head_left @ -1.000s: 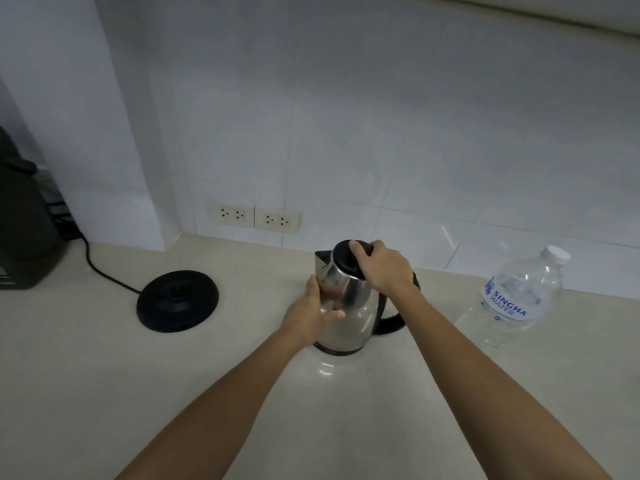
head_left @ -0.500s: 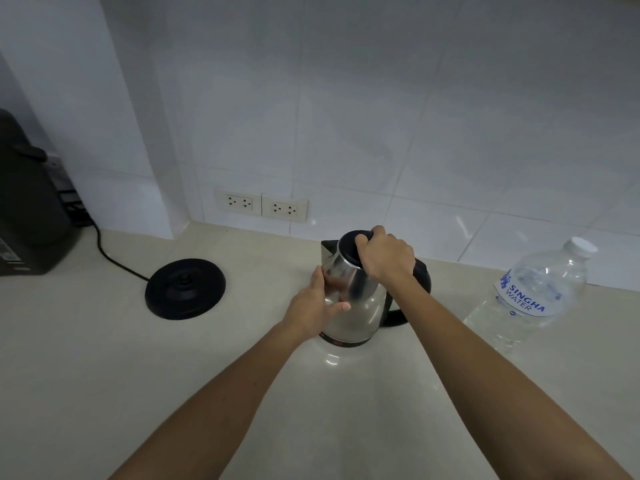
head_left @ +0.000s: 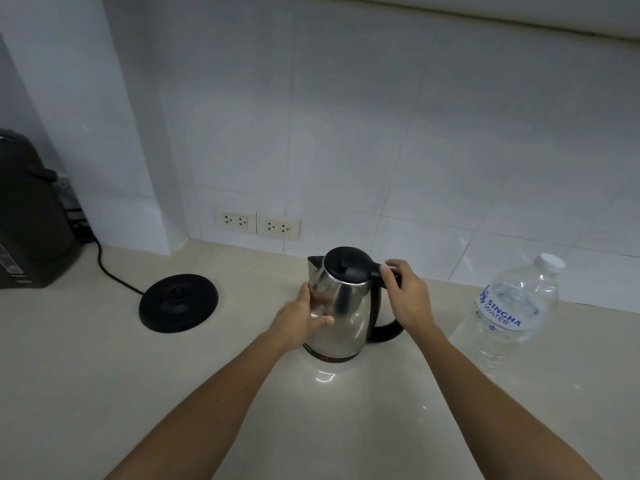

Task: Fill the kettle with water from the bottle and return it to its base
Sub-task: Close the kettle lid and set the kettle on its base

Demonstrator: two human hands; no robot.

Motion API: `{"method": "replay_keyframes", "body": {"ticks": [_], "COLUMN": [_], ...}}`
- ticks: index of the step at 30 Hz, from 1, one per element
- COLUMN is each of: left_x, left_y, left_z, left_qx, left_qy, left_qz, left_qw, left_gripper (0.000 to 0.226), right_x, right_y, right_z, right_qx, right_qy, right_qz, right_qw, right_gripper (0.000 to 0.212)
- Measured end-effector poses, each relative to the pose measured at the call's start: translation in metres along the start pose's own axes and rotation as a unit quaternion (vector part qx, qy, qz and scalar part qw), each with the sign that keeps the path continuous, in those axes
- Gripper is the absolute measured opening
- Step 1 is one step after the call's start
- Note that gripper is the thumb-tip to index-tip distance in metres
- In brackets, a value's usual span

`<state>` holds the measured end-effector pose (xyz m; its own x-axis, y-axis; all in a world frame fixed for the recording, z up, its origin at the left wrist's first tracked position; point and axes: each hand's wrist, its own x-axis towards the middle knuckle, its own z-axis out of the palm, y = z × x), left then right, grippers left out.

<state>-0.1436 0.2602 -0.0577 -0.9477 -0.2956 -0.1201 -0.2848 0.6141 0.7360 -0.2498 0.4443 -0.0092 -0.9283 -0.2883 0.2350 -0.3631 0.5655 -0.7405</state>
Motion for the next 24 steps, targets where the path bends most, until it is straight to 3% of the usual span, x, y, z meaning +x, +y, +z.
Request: {"method": "replay_keyframes", "body": {"ticks": [2, 5, 12, 18, 24], "left_x": [-0.001, -0.003, -0.009, -0.015, -0.017], "left_y": [-0.001, -0.001, -0.005, -0.025, -0.061], "left_z": [0.001, -0.001, -0.009, -0.055, -0.135], "left_qx": [-0.002, -0.012, -0.035, -0.079, -0.047], "left_qy": [0.005, 0.015, 0.051, 0.095, 0.116], "left_qz": [0.001, 0.004, 0.021, 0.040, 0.052], "left_qw": [1.000, 1.000, 0.998, 0.992, 0.991], "left_gripper": [0.079, 0.081, 0.059, 0.052, 0.051], "right_x": [-0.014, -0.015, 0.000, 0.017, 0.021], "right_y": [0.022, 0.029, 0.008, -0.047, -0.106], "right_z": [0.001, 0.003, 0.009, 0.035, 0.090], "right_qx": [0.150, 0.254, 0.278, 0.280, 0.335], "right_qy": [-0.002, 0.007, 0.035, 0.037, 0.037], "right_qz": [0.062, 0.139, 0.219, 0.198, 0.196], "right_qw": [0.987, 0.957, 0.935, 0.939, 0.921], "right_gripper": [0.030, 0.046, 0.059, 0.064, 0.062]}}
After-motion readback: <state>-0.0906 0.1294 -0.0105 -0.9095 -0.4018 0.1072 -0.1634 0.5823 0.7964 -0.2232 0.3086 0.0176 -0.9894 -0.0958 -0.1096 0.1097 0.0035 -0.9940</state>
